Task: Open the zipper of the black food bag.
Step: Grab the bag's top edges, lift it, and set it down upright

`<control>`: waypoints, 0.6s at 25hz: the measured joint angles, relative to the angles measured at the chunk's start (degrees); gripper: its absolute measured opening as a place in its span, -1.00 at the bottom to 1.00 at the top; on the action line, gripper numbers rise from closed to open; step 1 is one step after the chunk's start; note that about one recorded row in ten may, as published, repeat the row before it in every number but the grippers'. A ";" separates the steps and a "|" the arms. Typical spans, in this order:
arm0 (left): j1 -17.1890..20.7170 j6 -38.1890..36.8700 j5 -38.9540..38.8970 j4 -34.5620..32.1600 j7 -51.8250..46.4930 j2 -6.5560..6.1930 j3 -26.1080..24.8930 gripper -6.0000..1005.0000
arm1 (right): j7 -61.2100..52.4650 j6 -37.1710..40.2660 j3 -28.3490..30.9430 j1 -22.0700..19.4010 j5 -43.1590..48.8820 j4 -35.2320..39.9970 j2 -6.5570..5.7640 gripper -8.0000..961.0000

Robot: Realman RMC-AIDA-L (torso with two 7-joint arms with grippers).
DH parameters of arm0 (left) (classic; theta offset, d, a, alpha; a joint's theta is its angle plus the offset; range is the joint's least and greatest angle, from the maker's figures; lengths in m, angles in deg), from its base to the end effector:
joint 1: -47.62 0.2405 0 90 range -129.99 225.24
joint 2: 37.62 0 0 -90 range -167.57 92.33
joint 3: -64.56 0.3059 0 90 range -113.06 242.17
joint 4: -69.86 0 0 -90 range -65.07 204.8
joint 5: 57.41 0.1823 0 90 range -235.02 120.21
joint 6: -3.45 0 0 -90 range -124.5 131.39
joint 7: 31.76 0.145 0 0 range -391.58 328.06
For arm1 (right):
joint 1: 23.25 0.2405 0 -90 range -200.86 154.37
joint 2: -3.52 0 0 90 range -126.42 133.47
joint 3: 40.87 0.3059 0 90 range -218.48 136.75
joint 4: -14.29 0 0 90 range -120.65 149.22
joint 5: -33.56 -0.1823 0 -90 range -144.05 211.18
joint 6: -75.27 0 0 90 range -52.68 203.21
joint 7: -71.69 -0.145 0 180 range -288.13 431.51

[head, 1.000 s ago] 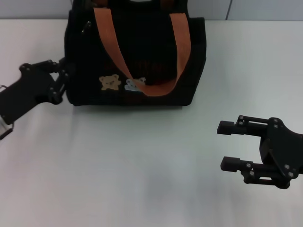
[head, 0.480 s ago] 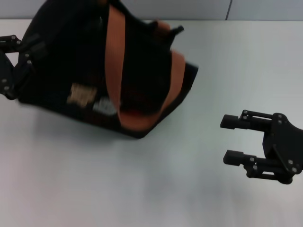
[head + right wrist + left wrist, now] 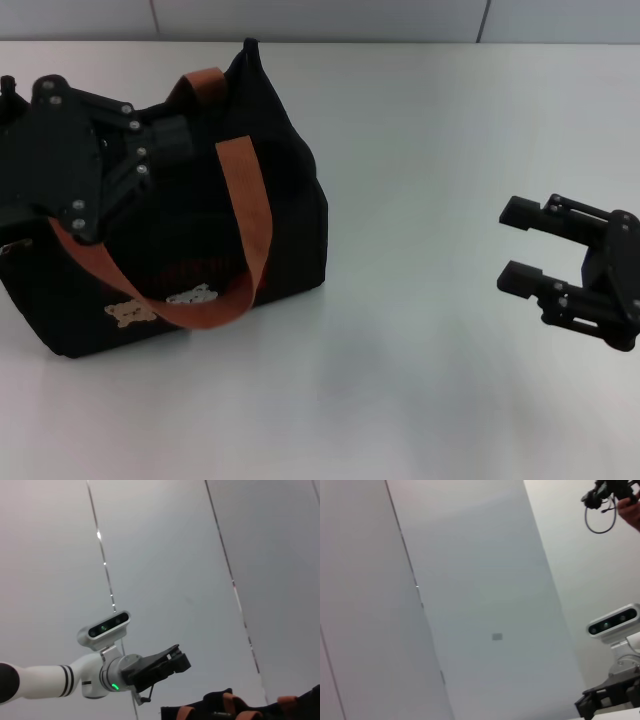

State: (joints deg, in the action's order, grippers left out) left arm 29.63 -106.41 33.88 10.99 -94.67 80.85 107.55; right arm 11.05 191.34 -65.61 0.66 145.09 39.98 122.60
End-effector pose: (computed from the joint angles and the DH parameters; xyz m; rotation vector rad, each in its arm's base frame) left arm -0.2561 0.2685 0.0511 -2.5708 0.2211 -0.9878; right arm 0.2811 0.2488 -0.0079 -2.6191 0.3909 1.3654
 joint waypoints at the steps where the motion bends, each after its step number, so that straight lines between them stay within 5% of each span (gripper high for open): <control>1: -0.21 0.01 0.00 0.19 -0.03 0.01 0.12 -0.99 | 0.00 0.00 0.36 -0.18 0.00 -0.01 -0.02 0.41; 9: 0.11 -0.34 -2.81 5.64 -1.10 -0.38 -3.01 -0.97 | 0.00 -1.24 0.82 -0.52 0.00 -0.03 -0.07 0.41; 15: 1.20 -0.20 0.49 13.97 -6.77 -3.18 -4.96 -0.92 | -0.01 -1.50 0.85 -0.04 0.00 -0.02 -0.18 0.41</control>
State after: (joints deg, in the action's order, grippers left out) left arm 30.83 -106.61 34.38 24.96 -101.43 77.67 102.59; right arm 11.04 189.83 -64.77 0.62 145.09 39.96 122.42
